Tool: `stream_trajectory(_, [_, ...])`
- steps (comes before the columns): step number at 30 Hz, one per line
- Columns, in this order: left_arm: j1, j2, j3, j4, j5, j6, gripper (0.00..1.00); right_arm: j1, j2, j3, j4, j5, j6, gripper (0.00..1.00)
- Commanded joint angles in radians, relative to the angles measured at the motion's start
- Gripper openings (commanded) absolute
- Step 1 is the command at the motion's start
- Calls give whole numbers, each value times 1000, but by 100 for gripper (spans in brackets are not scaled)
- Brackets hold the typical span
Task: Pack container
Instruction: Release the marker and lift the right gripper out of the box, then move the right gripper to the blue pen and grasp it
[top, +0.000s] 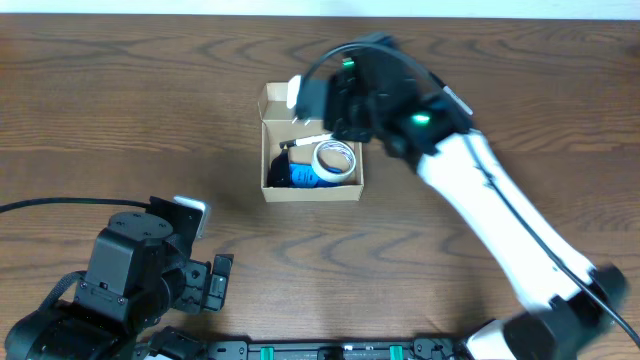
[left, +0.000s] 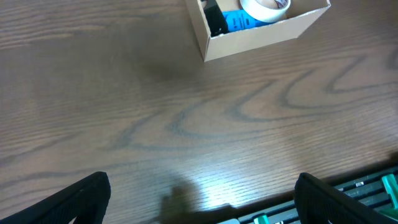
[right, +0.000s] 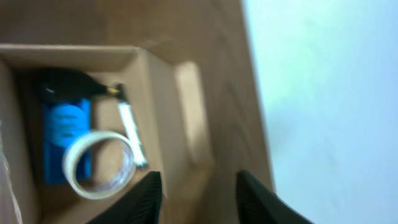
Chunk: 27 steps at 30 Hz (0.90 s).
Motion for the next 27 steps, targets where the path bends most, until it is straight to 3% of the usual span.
stream_trajectory(1, [3, -1, 14, 0, 0, 6, 95, -104, -13, 1, -50, 63, 99, 45])
stream_trajectory(6, [3, -1, 14, 0, 0, 6, 95, -299, 6, -1, -162, 58, 148, 50])
stream_trajectory(14, [3, -1, 14, 0, 0, 6, 95, -534, 107, -1, -206, 13, 201, 54])
stream_trajectory(27, [3, -1, 14, 0, 0, 6, 95, -592, 372, -1, -140, 14, 118, 60])
